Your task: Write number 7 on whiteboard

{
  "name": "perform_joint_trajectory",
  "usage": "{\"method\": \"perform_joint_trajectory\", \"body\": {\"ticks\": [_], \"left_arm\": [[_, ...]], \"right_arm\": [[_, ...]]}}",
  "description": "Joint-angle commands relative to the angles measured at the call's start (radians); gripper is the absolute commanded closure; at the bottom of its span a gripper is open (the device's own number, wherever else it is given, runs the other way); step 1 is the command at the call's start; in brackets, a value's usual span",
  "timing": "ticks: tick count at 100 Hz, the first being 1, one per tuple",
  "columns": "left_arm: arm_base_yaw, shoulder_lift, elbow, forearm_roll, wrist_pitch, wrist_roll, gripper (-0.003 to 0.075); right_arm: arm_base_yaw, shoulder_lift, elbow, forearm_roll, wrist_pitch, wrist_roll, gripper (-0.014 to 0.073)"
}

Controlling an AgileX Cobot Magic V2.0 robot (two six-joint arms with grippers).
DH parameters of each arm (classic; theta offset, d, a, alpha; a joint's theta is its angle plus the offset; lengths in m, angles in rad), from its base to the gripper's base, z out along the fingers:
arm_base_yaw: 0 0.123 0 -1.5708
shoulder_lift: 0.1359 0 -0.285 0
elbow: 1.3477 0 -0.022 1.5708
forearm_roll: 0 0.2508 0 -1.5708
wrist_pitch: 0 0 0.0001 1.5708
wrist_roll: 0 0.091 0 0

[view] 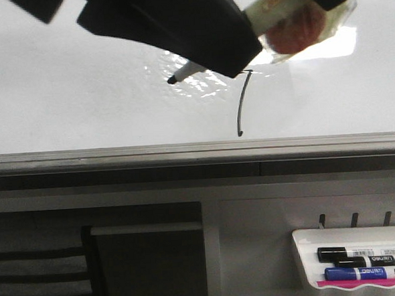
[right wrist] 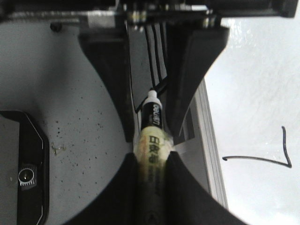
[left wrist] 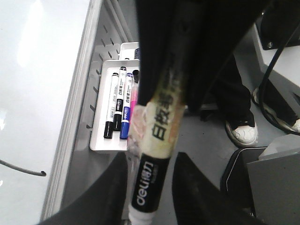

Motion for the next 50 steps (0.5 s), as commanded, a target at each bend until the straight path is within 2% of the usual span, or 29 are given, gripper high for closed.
{"method": "perform_joint_trajectory", "body": {"ticks": [1, 30, 50], "left_arm": [[-0.009, -0.025, -0.034, -0.033, -0.023, -0.003, 0.0542], [-0.009, -0.025, -0.034, -0.032, -0.023, -0.003, 0.0632], [-0.009, -0.025, -0.034, -0.032, -0.023, -0.003, 0.0724]], "right_arm": [[0.002, -0.016, -0.033, 0.030, -0.060, -0.010, 0.0639], [0.002, -0.014, -0.033, 0.037, -0.070, -0.010, 0.0639], [0.002, -0.014, -0.033, 0.037, -0.080, -0.010, 0.0629]]}}
